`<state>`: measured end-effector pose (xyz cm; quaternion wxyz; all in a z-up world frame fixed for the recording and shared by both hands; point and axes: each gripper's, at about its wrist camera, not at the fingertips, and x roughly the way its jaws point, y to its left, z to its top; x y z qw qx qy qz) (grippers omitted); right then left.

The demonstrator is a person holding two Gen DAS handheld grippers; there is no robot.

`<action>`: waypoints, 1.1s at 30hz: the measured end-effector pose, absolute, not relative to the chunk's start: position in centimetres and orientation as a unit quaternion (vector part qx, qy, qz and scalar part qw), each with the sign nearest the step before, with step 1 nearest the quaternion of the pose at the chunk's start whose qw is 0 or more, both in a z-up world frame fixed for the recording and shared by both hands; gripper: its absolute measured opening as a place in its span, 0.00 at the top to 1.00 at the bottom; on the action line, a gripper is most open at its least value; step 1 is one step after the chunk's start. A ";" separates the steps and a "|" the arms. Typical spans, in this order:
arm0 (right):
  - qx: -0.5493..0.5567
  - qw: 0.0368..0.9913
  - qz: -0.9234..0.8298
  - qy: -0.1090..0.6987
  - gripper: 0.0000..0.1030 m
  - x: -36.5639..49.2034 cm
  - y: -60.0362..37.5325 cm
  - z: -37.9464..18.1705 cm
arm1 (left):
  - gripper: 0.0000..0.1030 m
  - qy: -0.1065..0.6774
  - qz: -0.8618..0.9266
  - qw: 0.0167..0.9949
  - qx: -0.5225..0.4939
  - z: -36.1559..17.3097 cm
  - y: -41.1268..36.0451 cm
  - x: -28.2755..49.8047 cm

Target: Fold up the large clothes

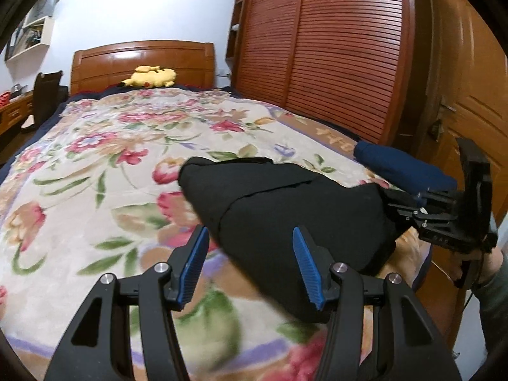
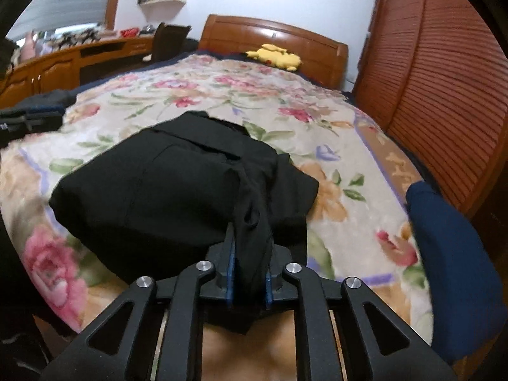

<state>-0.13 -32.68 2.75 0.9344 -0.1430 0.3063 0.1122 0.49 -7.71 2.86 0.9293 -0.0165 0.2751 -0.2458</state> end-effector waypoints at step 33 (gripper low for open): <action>-0.150 0.909 0.098 0.376 0.89 2.5 -26.4 -2.5 | 0.47 0.276 -0.234 0.932 0.006 0.0 -6.2 1.2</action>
